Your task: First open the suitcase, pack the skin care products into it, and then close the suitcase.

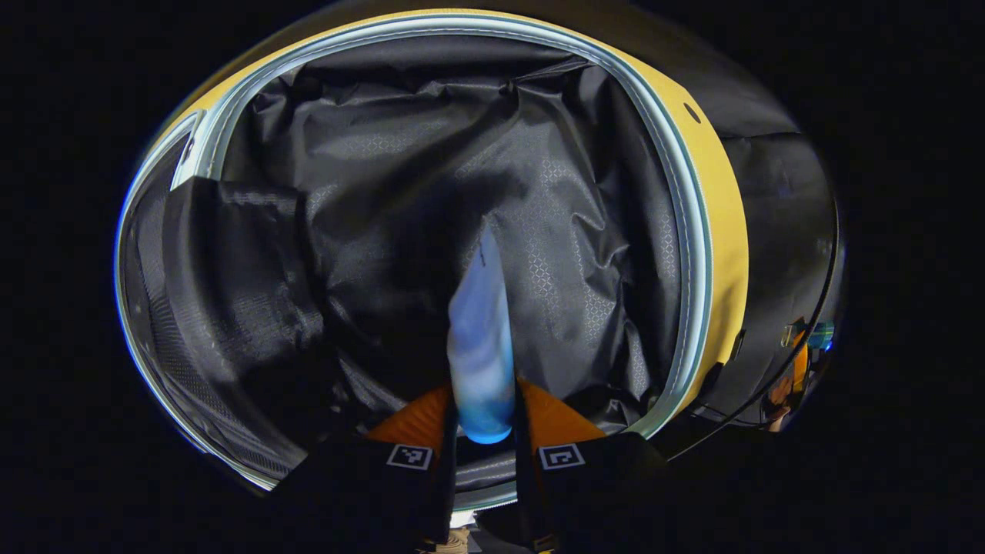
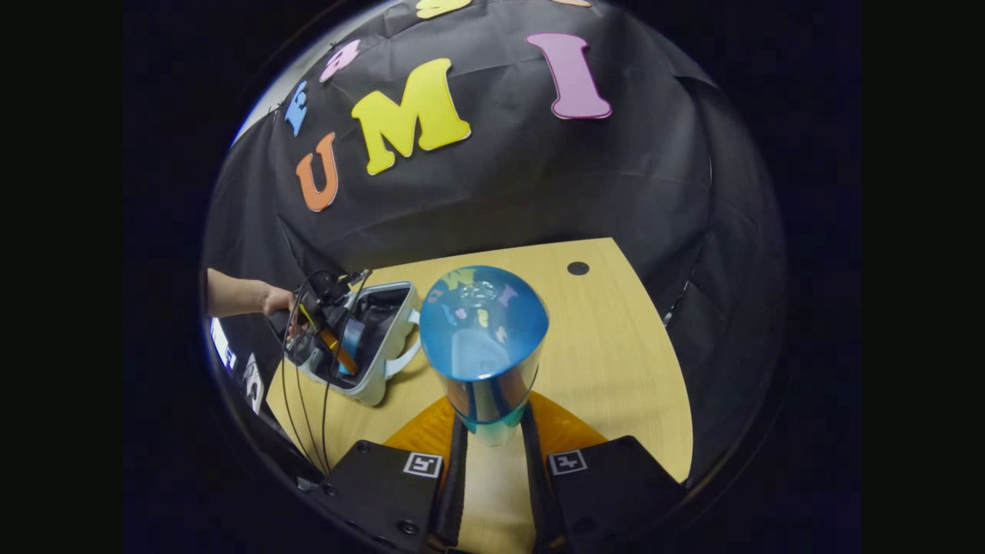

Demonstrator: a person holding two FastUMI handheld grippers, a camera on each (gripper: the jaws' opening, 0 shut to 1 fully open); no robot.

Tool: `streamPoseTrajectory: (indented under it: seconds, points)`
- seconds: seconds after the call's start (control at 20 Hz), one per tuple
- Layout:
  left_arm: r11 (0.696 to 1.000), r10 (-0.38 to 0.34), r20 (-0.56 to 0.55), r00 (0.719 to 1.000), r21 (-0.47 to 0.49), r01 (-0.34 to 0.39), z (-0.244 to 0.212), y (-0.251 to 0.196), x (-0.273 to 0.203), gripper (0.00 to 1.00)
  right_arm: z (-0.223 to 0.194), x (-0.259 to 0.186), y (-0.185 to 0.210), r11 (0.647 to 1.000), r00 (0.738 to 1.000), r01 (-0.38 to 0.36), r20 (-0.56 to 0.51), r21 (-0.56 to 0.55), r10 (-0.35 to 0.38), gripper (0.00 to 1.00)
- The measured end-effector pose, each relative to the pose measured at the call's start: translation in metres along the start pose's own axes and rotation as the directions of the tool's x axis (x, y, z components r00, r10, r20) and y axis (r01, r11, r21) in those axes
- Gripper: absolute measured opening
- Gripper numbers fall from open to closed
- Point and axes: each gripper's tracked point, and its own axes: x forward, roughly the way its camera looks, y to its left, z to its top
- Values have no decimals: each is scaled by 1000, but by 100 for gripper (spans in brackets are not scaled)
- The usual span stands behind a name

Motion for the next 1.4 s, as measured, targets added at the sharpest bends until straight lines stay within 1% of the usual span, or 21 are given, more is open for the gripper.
streamPoseTrajectory:
  seconds: [0.05,0.2,0.25,0.3,0.35,0.4,0.45,0.5,0.55,0.6,0.7,0.75,0.8,0.9,0.95,1.05,1.1,1.2,1.25,1.3,1.4]
  points:
    - [1000,9,-26,1000,-4,-9,-3,-1,1,36,-1,-1,4,1000,1000,-7,-3,-5,7,33]
    - [1000,18,-13,1000,-11,-18,-2,-2,0,40,2,0,17,999,999,-31,-7,-28,31,33]
    - [1000,15,-8,1000,-22,-15,-3,-4,0,48,2,0,22,999,999,-37,-9,-33,37,33]
    - [1000,7,-2,1000,-25,-7,-4,-6,-2,43,3,2,28,998,999,-48,-14,-41,47,33]
    - [1000,-4,13,1000,-27,5,-5,-8,-5,50,2,4,37,996,997,-68,-24,-55,67,33]
    - [1000,-4,28,1000,-30,5,-8,-7,-8,46,3,8,51,993,995,-98,-40,-65,96,33]
    - [999,1,67,998,-39,1,-8,-7,-15,79,2,12,67,987,988,-145,-69,-72,140,33]
    - [999,-8,112,994,-51,14,-9,-9,-24,82,1,16,86,977,977,-198,-100,-83,189,33]
    - [998,-32,206,978,-55,44,-13,-17,-42,73,3,25,113,961,958,-263,-143,-89,249,33]
    - [997,-43,287,957,-53,60,-18,-22,-55,75,5,33,136,947,940,-310,-175,-84,292,33]
    - [994,-57,446,893,-59,93,-33,-35,-85,80,7,53,180,920,905,-381,-240,-89,351,33]
    - [991,-47,511,858,-81,103,-42,-38,-100,91,8,66,199,909,890,-404,-271,-100,366,31]
    - [989,-32,568,822,-100,108,-48,-31,-120,95,9,79,214,901,879,-419,-300,-110,372,33]
    - [985,14,680,733,-134,105,-62,-17,-151,97,11,104,240,900,857,-425,-363,-95,366,31]
    - [980,35,730,682,-158,119,-75,-14,-167,97,5,119,255,907,839,-417,-410,-62,358,33]
    - [966,56,787,614,-198,165,-95,-5,-178,97,-15,144,265,920,807,-390,-496,-40,321,33]
    - [957,63,806,588,-216,193,-107,-3,-179,97,-27,156,268,928,787,-371,-542,-36,294,33]
    - [947,90,833,546,-242,213,-135,0,-183,97,-49,174,274,950,739,-312,-628,0,243,33]
    - [941,100,836,539,-255,221,-154,4,-179,97,-61,188,278,965,702,-258,-678,40,216,31]
    - [939,94,831,549,-257,229,-166,2,-174,97,-67,198,278,973,690,-225,-697,49,195,33]
    - [945,94,836,540,-246,217,-183,2,-175,97,-79,214,276,986,672,-157,-726,53,146,33]
